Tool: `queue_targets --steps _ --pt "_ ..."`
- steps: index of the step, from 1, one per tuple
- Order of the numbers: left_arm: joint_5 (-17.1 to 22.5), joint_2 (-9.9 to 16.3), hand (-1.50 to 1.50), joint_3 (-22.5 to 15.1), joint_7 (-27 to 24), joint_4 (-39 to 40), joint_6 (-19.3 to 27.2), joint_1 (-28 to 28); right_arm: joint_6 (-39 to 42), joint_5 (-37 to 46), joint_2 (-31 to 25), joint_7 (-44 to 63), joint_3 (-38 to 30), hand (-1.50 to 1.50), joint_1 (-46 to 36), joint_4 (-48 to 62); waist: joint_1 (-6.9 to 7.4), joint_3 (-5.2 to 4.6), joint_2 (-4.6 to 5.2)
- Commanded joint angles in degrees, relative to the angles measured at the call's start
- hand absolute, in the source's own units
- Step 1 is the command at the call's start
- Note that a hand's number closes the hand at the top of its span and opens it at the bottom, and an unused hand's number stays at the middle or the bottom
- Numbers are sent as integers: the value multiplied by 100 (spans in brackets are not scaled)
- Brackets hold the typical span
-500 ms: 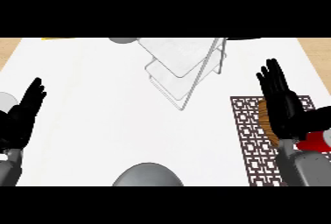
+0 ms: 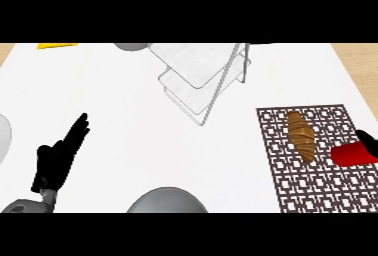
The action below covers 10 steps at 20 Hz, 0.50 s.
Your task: Pick the croissant from the placemat and place it in the tiered shelf
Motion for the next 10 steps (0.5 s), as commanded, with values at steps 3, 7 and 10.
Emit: queue_targets --steps 3,7,10 --pt "-203 -444 0 -428 -59 112 -171 163 714 -1122 224 -1071 -1119 -150 406 411 242 31 -60" --pt "-220 -489 0 -315 557 -180 -118 -241 1165 -669 183 -1166 -512 -150 439 -116 292 24 -60" --pt "-285 -450 0 -366 370 -274 -292 118 1260 -540 109 -588 -259 -150 520 -770 315 20 -64"
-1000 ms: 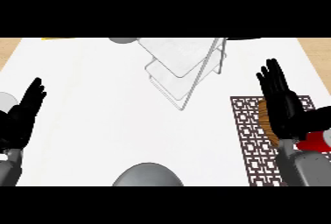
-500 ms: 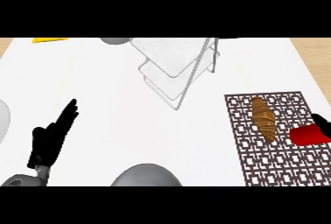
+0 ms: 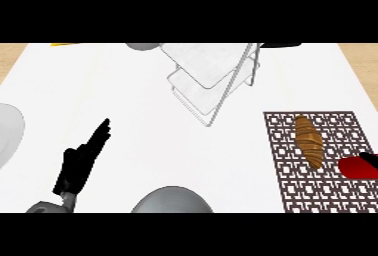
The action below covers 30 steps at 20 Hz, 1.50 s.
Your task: Pick the croissant from the placemat and place it in the tiered shelf
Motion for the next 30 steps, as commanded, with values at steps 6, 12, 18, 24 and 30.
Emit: queue_targets --steps 6,12,18,24,30 --pt "-16 98 0 105 -98 -52 -221 52 967 374 -1369 2708 909 -150 86 -1444 153 -27 -4" --pt "-220 -213 0 -181 -46 111 -150 -155 1098 2031 -2472 4373 1794 -150 -429 -1333 368 -38 88" --pt "-129 -88 0 -5 198 -121 -273 -105 1415 2941 -1590 6192 3020 -150 -1912 -1338 332 0 42" --pt "-393 -353 0 -34 -21 -6 -112 134 2111 2836 -572 6667 3149 -150 -3014 -424 181 2 23" --pt "-285 -264 0 176 -61 96 -343 22 2185 3063 -85 7208 3345 -150 -3286 273 182 2 27"
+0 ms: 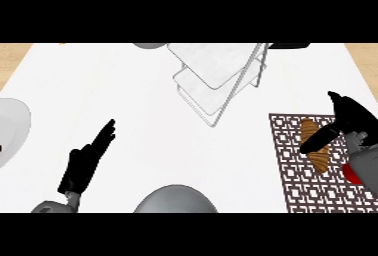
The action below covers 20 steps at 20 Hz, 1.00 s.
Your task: Pick the croissant from the placemat and place it in the tiered shelf
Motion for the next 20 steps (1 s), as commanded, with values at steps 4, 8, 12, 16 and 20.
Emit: queue_targets --steps 4,8,12,16,20 --pt "-157 -90 0 30 208 -354 71 183 208 414 490 582 -34 -150 -195 681 -53 2 -12" --pt "-31 59 0 296 184 -23 -206 36 265 771 340 947 89 -150 263 111 -141 -3 -29" --pt "-372 -250 0 4 75 -419 101 522 392 1006 422 708 -80 -150 108 459 -95 0 -23" --pt "-354 -265 0 241 142 1 -65 62 412 1204 629 906 -38 -150 374 197 -141 -2 -20" --pt "-344 -282 0 322 -152 183 -247 92 594 1284 869 419 -193 -150 -237 1398 -59 0 6"
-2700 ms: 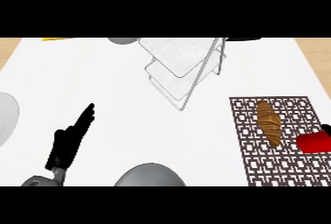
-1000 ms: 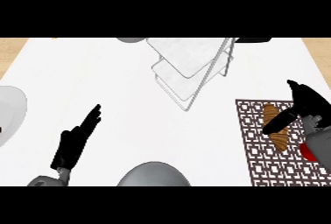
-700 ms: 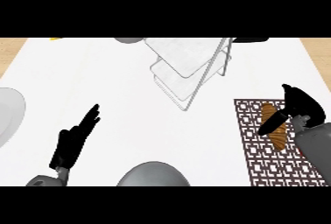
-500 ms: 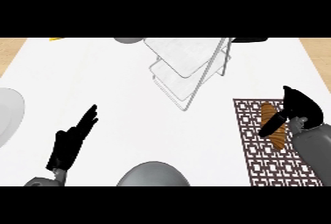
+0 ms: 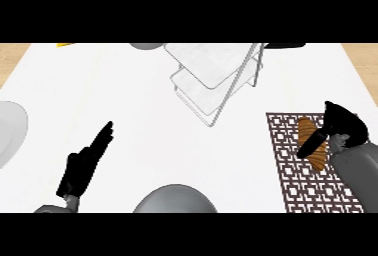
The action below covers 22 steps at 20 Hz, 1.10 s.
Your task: Pick the croissant from the placemat and place it in the tiered shelf
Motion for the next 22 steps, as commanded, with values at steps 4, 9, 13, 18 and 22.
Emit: queue_targets --steps 4,9,13,18,22 --pt "-13 -197 0 177 376 108 -93 -308 190 496 398 410 -8 -150 100 280 -30 -5 5" --pt "-176 -147 0 291 84 -10 -295 3 285 731 532 -113 -422 -150 -116 963 3 -4 9" --pt "-436 -338 0 274 234 -87 -150 -30 192 1048 879 -220 -557 -150 -375 1454 12 -3 11" --pt "-463 -464 0 431 -6 -71 -362 96 41 1255 1002 -879 -870 150 -303 1745 7 -3 9" --pt "-543 -462 0 445 268 -213 -421 97 80 1281 728 -1741 -1006 150 -164 1831 6 -2 8"
